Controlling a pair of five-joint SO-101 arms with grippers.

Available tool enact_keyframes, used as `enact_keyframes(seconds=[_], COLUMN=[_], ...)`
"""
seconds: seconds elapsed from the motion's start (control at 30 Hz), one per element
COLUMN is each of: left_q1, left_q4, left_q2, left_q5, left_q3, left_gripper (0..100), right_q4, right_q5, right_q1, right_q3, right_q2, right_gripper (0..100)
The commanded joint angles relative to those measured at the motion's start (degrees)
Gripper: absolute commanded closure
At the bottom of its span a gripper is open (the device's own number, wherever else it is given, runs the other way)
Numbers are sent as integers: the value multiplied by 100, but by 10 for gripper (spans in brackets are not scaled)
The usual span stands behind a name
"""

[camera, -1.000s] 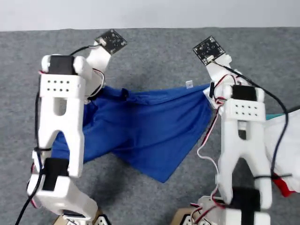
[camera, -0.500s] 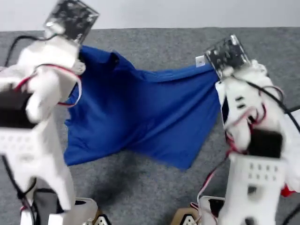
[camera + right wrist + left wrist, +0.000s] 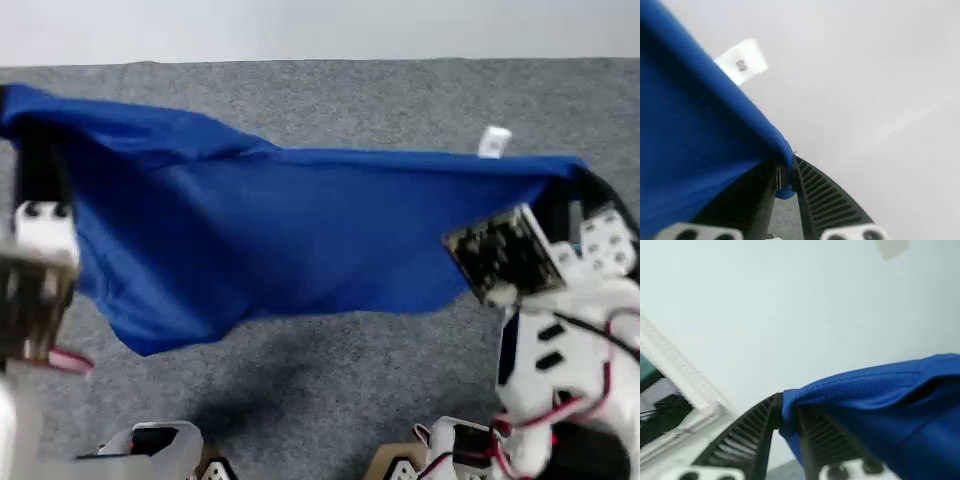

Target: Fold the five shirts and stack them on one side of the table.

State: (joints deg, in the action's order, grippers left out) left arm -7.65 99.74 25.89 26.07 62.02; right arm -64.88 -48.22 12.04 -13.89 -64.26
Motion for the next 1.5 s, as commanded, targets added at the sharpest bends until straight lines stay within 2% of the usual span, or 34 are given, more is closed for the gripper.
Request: enact_keyframes(seconds=[0.0, 0.23, 0.43, 0.6, 0.73, 0.93, 1.13, 1.37, 1.47], left_q1=[-211, -211, -211, -220, -202, -193, 62, 273, 237], left_q4=[18, 62, 62, 62, 26, -404, -1679, -4826, -5618], left_q2=[334, 1046, 1618, 1705, 1697, 1697, 1697, 1547, 862], left_q5=[44, 26, 26, 44, 44, 53, 53, 53, 53], left_q3=[171, 154, 154, -13, -971, -3152, -5824, -8840, -9226], left_gripper=[997, 997, 997, 997, 997, 997, 997, 997, 997], right_q4=[-286, -760, -752, -725, -497, -488, -286, 1727, 2404], right_q5=[-88, -62, -88, -97, -97, -79, -53, -53, -53], right_q1=[163, 154, 154, 163, 84, -690, -1385, -1420, -1411], right_q3=[369, 378, 378, 325, 185, -158, -765, -1556, -1547], right_q2=[-233, -971, -1613, -1596, -1033, 154, 1411, 2844, 3644], right_gripper=[988, 988, 988, 988, 988, 988, 988, 988, 988])
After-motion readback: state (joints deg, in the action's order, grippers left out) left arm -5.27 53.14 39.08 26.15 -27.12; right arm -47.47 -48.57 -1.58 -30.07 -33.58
